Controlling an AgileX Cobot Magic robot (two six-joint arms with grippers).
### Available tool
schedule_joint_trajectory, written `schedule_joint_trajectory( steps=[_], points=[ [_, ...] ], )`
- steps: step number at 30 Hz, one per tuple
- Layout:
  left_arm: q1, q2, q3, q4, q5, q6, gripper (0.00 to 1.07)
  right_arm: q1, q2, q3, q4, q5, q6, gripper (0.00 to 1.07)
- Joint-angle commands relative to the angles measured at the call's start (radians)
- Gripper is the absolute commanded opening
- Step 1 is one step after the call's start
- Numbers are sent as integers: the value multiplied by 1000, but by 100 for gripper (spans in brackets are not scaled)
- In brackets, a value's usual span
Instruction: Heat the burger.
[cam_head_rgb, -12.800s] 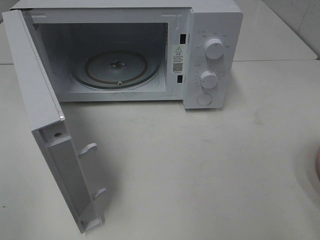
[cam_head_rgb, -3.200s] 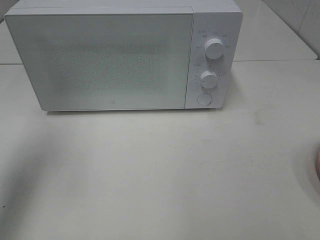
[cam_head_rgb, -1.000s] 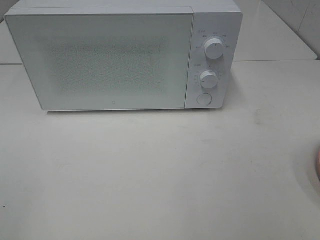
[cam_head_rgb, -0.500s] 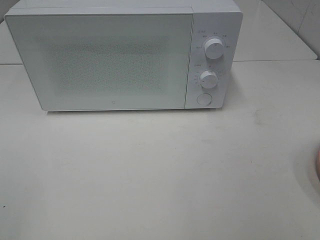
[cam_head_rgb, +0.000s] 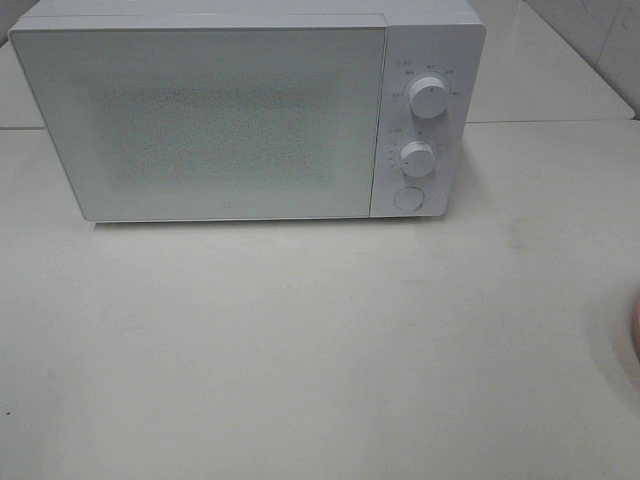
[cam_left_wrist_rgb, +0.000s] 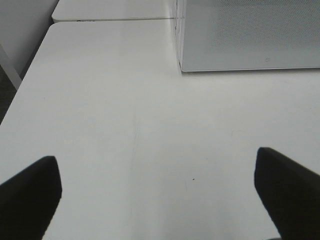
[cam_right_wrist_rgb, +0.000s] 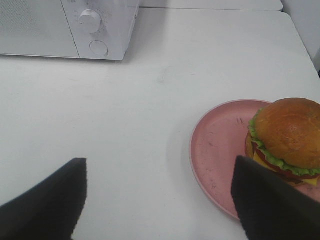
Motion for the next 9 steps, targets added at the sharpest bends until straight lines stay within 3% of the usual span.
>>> schedule_joint_trajectory(
  steps=[1, 9],
  points=[
    [3, -26, 3, 3, -15, -9, 100, -7, -26, 2, 1, -6, -8, 76],
    [3, -26, 3, 3, -15, -9, 100, -7, -26, 2, 1, -6, -8, 76]
  ],
)
